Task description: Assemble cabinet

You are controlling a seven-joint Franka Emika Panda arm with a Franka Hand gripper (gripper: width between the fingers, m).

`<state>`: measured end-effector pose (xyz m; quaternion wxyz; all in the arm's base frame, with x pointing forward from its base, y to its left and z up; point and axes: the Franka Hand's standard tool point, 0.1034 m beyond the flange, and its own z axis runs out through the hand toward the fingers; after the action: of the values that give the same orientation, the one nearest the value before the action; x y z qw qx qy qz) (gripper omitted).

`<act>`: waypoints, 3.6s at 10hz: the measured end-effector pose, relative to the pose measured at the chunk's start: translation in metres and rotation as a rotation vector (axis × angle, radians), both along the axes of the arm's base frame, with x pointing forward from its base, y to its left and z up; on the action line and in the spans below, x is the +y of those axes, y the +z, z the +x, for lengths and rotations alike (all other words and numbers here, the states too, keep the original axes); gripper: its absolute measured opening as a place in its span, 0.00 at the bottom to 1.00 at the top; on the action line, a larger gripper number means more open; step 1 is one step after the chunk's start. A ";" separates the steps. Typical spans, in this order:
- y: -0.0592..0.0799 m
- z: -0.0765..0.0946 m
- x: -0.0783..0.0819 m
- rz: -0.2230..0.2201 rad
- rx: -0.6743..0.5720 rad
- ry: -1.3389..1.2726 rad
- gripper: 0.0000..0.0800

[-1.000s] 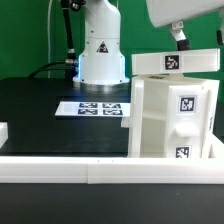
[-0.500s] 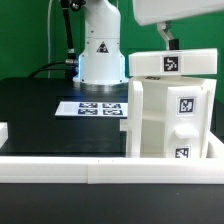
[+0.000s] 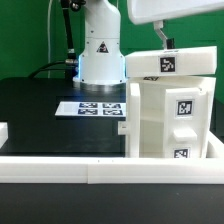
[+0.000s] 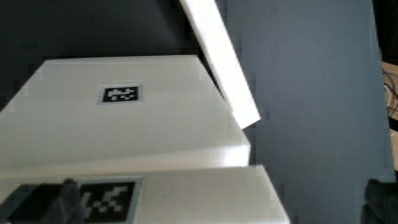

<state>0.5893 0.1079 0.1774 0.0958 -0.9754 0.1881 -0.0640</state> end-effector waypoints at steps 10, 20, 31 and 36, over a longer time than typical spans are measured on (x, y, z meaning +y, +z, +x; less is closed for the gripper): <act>0.009 -0.034 0.011 -0.082 -0.081 0.521 1.00; 0.008 0.000 -0.029 -0.257 -0.187 1.364 1.00; -0.018 -0.003 -0.030 -0.301 -0.154 1.457 0.70; -0.018 -0.003 -0.031 -0.278 -0.132 1.281 0.70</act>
Offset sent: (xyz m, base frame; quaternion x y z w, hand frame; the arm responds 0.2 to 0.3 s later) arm -0.0083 0.0155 -0.0076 -0.0279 0.0201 -0.0516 0.9981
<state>0.5861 0.0772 0.1589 -0.0005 -0.8917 -0.4460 -0.0776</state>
